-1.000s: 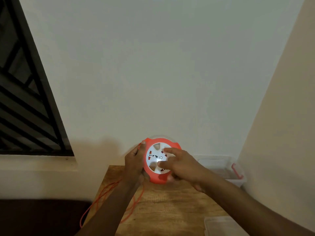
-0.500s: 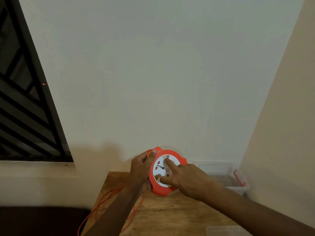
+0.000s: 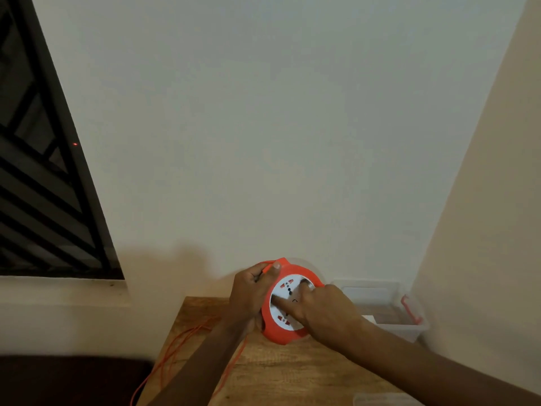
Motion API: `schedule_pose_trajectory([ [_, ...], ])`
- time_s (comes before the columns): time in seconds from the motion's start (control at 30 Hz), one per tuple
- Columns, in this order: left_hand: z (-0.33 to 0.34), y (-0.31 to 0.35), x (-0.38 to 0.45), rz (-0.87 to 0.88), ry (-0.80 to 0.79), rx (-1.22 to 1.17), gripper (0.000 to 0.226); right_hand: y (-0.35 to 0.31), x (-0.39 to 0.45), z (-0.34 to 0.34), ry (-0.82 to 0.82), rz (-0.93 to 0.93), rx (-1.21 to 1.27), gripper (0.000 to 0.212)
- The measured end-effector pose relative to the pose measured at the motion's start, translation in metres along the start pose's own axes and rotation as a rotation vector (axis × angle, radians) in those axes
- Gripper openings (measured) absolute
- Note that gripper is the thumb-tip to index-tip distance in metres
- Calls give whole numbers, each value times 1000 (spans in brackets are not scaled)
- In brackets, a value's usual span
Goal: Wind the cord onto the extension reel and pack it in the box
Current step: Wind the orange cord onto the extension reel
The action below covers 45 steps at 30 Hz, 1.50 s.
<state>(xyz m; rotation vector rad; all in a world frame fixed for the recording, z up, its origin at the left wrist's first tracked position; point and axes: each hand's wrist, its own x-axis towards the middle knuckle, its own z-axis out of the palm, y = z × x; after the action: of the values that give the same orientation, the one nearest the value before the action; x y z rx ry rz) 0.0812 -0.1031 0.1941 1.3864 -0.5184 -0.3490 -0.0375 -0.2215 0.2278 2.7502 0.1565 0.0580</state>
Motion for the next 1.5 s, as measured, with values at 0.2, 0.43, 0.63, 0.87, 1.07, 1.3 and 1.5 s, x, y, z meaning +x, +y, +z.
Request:
schedule_pose_trajectory([
  [0.2,8,9,5,5,102,-106,16,-4,10,-2,152,360,234,76],
  [0.43,0,9,8,-56,131,-167,18,-3,10,-28,-82,823,2018,69],
  [0.63,-2,12,15,-58,105,-140,19,-5,-1,-16,72,440,731,68],
  [0.87,-4,9,14,-25,52,-74,16,5,-5,-5,98,61,138,64],
  [1.07,-8,7,15,-5,57,-31,14,2,-3,15,66,137,151,85],
  [1.3,-3,3,14,-11,60,-18,12,4,9,19,56,122,147,96],
  [1.5,-2,5,12,-56,75,-96,14,10,9,10,85,104,115,92],
])
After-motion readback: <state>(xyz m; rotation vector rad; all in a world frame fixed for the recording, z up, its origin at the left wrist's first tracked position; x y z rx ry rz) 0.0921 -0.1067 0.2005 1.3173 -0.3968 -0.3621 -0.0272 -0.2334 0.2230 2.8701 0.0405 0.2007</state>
